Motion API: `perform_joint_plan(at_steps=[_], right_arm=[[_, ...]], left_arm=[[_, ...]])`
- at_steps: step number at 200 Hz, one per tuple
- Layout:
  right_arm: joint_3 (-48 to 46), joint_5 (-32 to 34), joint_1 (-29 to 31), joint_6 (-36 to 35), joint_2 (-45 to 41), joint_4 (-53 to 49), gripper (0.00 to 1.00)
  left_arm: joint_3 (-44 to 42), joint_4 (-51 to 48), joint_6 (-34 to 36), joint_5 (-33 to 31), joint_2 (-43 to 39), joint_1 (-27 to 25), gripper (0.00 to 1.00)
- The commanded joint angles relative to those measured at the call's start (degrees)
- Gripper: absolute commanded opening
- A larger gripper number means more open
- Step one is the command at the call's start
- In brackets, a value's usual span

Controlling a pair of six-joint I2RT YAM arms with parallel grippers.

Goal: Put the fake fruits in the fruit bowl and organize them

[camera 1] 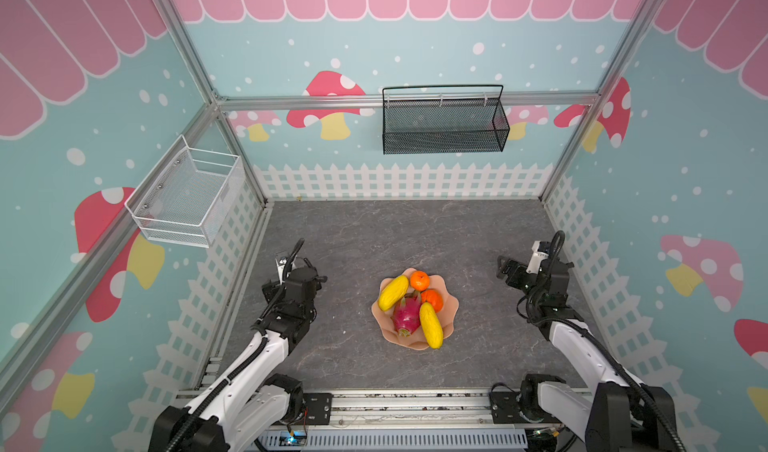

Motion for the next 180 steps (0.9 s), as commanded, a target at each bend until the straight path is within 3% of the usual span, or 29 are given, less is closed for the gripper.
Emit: perform_joint_plan(at_steps=[1,32,53,60,72,85,96,105,120,137,180], right_arm=[[-6.4,12.2,-0.5,-7.6,0.4,18.0,0.98],[-11.1,11.1,-0.6,-19.1,4.1,31.6,0.98],[-11.4,5.6,-0.6,-22.9,10.4,38.1,0.98],[-11.4,1.9,-0.6,-24.0,11.4,39.8,0.98],[-13.4,-2.2,-0.5,-25.4,14.8,50.8,0.98],[-12.5,-3.1,-0.5,-26.1,20.6,54.6,0.98],[-11.8,-7.1,-0.6,-27.0,27.6,61.7,0.98],[-9.8,-7.0,0.0,-28.8,24.3,51.9,0.98],[-10.8,-6.9,0.4,-28.8,26.4,57.3,0.98],[-10.4,-3.8,0.6,-27.9,25.7,55.3,0.98],[-10.1,-3.9,1.0,-28.5,25.7,54.5,0.98]], left_arm=[[-8.5,27.1,4.2,3.8,3.7,5.3,0.99],[-10.0,49.8,4.8,12.5,16.9,10.0,1.00],[-6.9,60.8,7.3,20.7,30.0,10.9,1.00],[-5.7,58.1,7.7,23.1,31.4,10.4,1.00],[-4.6,60.9,9.8,20.9,34.5,9.1,1.00],[-2.9,52.6,8.7,21.3,32.1,9.0,1.00],[-2.8,56.1,9.8,21.2,34.2,9.0,1.00],[-1.5,51.8,9.3,21.8,33.1,9.1,1.00],[-0.8,51.8,10.0,21.6,34.0,9.0,1.00],[-0.4,49.1,9.4,21.8,33.0,9.0,1.00],[-0.7,50.8,9.9,21.4,33.5,8.6,1.00]])
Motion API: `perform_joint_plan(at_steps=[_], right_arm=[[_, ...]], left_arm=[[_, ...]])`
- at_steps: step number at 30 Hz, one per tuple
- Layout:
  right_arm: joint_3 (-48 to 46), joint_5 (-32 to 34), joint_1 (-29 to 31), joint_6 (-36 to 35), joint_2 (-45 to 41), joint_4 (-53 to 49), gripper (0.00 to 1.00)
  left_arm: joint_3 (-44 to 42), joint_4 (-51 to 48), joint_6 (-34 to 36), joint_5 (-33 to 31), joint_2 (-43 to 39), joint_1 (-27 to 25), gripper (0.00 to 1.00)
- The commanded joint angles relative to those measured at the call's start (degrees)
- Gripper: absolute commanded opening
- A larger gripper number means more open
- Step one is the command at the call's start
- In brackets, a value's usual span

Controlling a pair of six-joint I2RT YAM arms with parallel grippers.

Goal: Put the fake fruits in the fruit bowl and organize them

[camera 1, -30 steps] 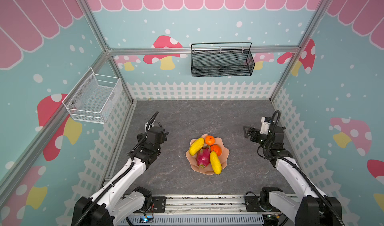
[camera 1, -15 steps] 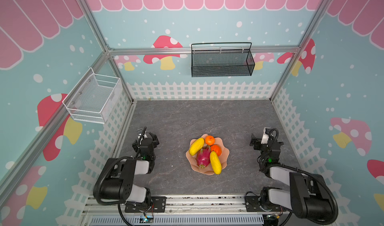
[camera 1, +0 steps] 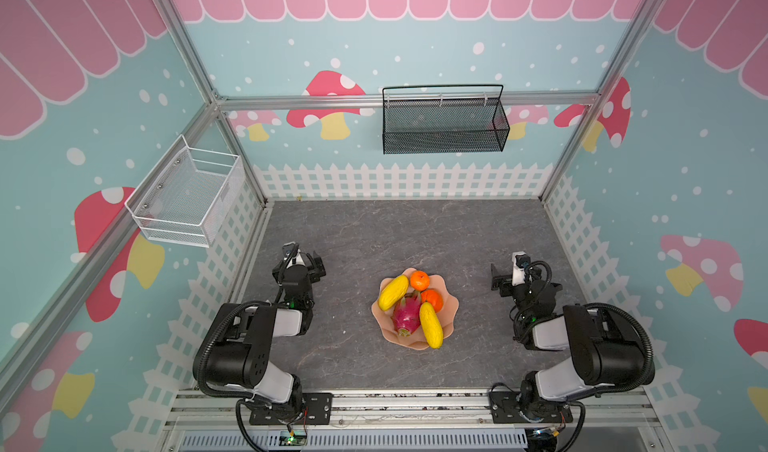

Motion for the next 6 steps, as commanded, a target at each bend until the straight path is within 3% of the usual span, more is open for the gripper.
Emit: perform_joint_plan(at_steps=[1,6], right_arm=[[1.0,0.1,0.7,-1.9,-0.1,2.1,0.98],[0.9,0.0,0.7,-2.0,-0.2,2.2,0.98]], left_arm=[[0.5,0.3,1.3,0.4,0.1,-0.5,1.00],[0.4,0.7,1.5,0.2,0.3,-0.5,1.00]])
